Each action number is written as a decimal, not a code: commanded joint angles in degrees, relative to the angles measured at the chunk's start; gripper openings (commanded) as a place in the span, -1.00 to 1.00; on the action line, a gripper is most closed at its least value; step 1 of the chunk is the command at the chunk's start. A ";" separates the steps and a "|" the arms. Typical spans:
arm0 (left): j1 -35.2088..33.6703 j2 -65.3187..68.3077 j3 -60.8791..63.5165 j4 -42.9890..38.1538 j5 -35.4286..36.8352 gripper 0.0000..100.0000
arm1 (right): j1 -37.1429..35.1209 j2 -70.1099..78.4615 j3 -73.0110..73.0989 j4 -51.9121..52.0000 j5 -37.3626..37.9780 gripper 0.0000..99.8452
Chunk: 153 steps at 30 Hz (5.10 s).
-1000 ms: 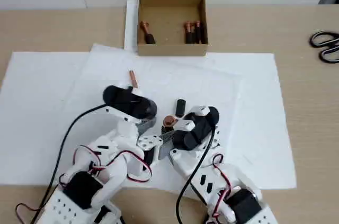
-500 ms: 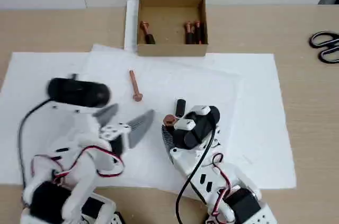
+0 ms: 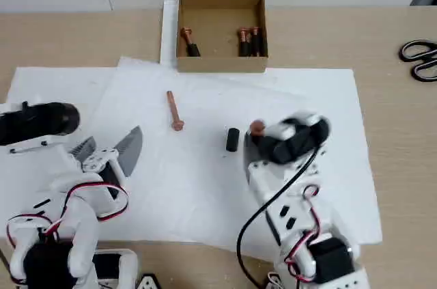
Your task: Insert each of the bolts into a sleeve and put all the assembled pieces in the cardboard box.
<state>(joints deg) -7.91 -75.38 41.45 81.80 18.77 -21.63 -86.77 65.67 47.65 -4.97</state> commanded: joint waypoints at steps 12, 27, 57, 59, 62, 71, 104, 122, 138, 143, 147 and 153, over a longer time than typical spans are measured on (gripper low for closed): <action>-3.69 0.09 -1.98 8.18 -0.44 -0.44 | 3.12 61.23 -58.99 -0.48 -0.09 -0.99; -3.69 0.09 -1.89 8.18 -0.53 -0.44 | 3.38 114.59 -101.71 -14.90 0.00 -0.99; -3.69 0.00 -1.54 8.09 -0.62 -0.44 | 0.66 147.03 -130.81 -7.25 0.09 -0.56; -3.69 0.00 -1.54 8.09 -0.62 -0.44 | 0.48 147.03 -130.90 -7.52 0.09 -0.54; -3.69 0.00 -1.54 8.09 -0.62 -0.44 | -0.04 147.03 -134.86 -6.11 0.09 -0.55; -3.69 0.00 -1.54 8.09 -0.62 -0.44 | -1.54 147.03 -158.07 15.43 0.09 -0.55; -3.43 0.00 -1.54 8.09 -0.62 -0.44 | -0.75 88.04 -97.93 51.47 -4.40 -0.55; -3.43 0.00 -1.54 8.09 -0.62 -0.44 | -4.62 104.84 -85.01 44.09 -23.65 -0.55; -3.43 0.00 -1.54 8.09 -0.62 -0.44 | -4.62 119.08 -85.01 34.33 -23.65 -0.55; -3.43 0.00 -1.54 8.09 -0.62 -0.44 | -4.62 121.63 -85.01 31.78 -23.65 -0.55; -3.43 0.00 -1.54 8.09 -0.62 -0.44 | -4.62 122.77 -85.01 32.31 -23.56 -0.55; -3.43 0.00 -1.54 8.09 -0.62 -0.44 | -4.44 122.51 -85.01 34.07 -23.47 -0.81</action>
<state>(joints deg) -11.34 -75.47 41.45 89.80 18.77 -25.85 35.43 -19.34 81.58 -28.26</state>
